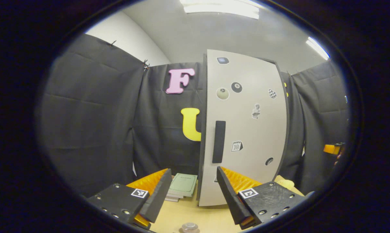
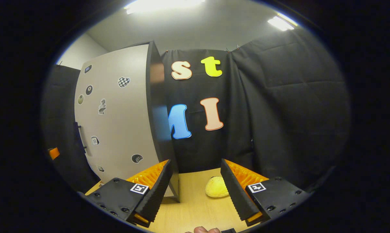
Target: Open the cabinet door with the right hand, grasp the bottle in the cabinet with the left hand and place it on the coaster, then close the cabinet door with the right hand.
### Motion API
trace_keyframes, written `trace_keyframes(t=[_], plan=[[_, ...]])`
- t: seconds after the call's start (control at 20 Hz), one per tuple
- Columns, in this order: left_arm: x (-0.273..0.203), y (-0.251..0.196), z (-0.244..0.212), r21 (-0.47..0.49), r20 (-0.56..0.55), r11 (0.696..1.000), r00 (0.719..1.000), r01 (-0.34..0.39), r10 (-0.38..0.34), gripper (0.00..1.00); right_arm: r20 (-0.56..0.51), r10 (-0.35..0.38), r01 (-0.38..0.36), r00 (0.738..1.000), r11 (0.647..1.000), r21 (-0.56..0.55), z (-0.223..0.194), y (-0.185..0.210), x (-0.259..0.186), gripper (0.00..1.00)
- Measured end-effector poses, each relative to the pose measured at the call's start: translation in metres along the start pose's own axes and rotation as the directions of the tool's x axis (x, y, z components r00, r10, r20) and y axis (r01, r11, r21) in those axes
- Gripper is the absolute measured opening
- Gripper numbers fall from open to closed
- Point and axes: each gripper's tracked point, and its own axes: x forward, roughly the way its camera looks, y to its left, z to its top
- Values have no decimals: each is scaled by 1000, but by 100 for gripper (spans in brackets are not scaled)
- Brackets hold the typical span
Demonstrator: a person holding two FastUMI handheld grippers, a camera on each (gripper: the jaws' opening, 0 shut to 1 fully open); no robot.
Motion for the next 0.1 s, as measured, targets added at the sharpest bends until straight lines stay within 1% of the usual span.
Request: trace_keyframes(t=[0.05,0.1], plan=[[0,7,2,-3,7,1000,1000,-4,4,84,1,-1,1,1000,1000,-23,-2,5,0,95],[1,13,1,-13,13,1000,1000,-4,4,84,-22,3,-4,1000,999,-48,-9,10,0,95]])
